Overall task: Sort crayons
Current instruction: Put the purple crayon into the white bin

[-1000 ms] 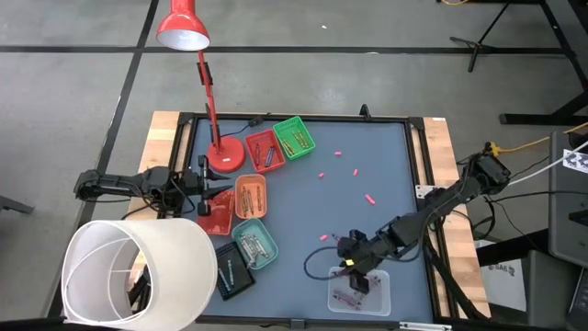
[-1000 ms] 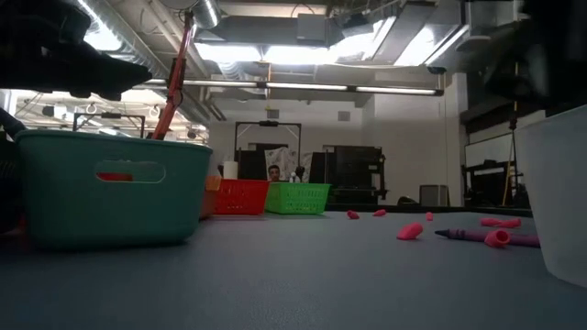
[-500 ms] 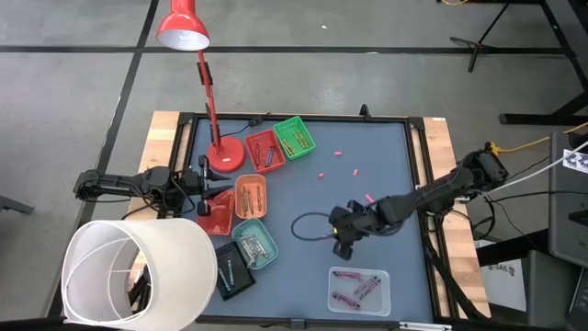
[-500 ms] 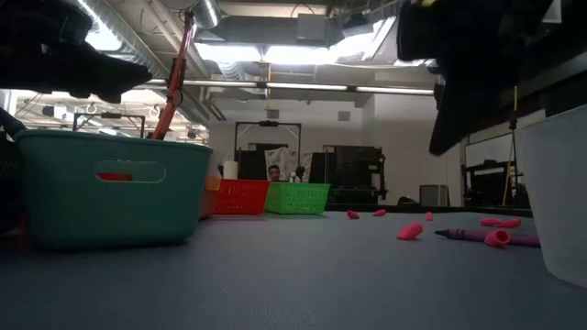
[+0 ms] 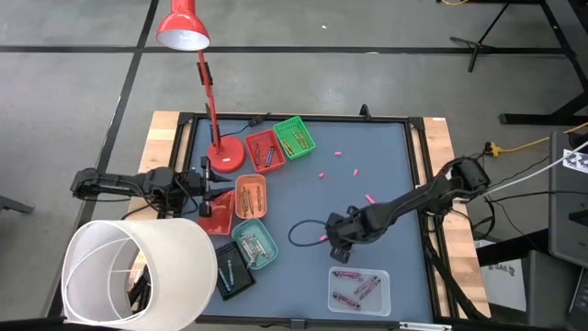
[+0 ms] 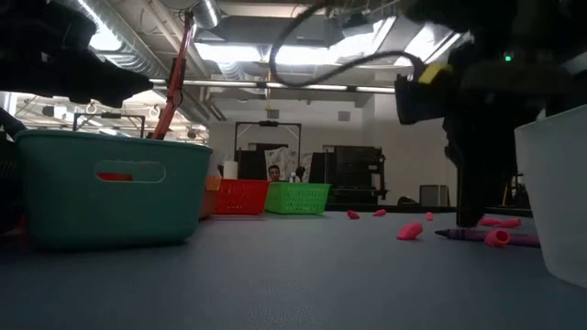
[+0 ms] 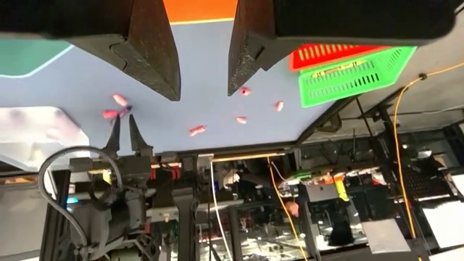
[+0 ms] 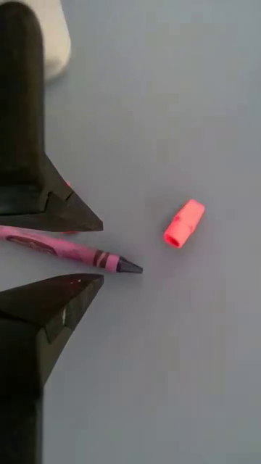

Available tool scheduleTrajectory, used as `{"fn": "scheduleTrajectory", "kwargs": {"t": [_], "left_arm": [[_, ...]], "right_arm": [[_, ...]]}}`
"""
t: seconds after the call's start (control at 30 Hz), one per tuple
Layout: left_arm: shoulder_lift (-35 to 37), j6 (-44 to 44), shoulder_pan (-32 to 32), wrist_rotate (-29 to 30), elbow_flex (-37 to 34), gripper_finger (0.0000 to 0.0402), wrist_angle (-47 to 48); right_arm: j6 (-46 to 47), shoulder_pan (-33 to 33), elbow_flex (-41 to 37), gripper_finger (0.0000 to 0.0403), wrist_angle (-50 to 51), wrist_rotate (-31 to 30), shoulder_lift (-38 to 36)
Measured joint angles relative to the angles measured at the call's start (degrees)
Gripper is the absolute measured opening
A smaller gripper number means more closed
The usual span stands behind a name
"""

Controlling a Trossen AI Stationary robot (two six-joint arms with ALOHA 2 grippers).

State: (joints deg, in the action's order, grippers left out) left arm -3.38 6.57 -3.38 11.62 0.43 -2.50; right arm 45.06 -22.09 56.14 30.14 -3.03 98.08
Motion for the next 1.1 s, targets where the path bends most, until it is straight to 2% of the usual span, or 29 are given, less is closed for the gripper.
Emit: {"fn": "scheduleTrajectory", "kwargs": {"t": [0.53, 0.9, 1.1], "left_arm": [[-3.3, 0.0, 0.0, 0.0, 0.0, 0.01, 0.0], [-3.3, 0.0, 0.0, 0.0, 0.0, 0.01, 0.0], [-3.3, 0.0, 0.0, 0.0, 0.0, 0.01, 0.0]], "right_arm": [[0.0, 0.0, 0.1, 0.01, -0.2, -0.7, 2.9], [0.1, 0.0, 0.1, 0.0031, 0.1, -1.1, 3.0], [0.1, 0.0, 0.1, 0.0016, 0.1, -1.1, 3.0]]}}
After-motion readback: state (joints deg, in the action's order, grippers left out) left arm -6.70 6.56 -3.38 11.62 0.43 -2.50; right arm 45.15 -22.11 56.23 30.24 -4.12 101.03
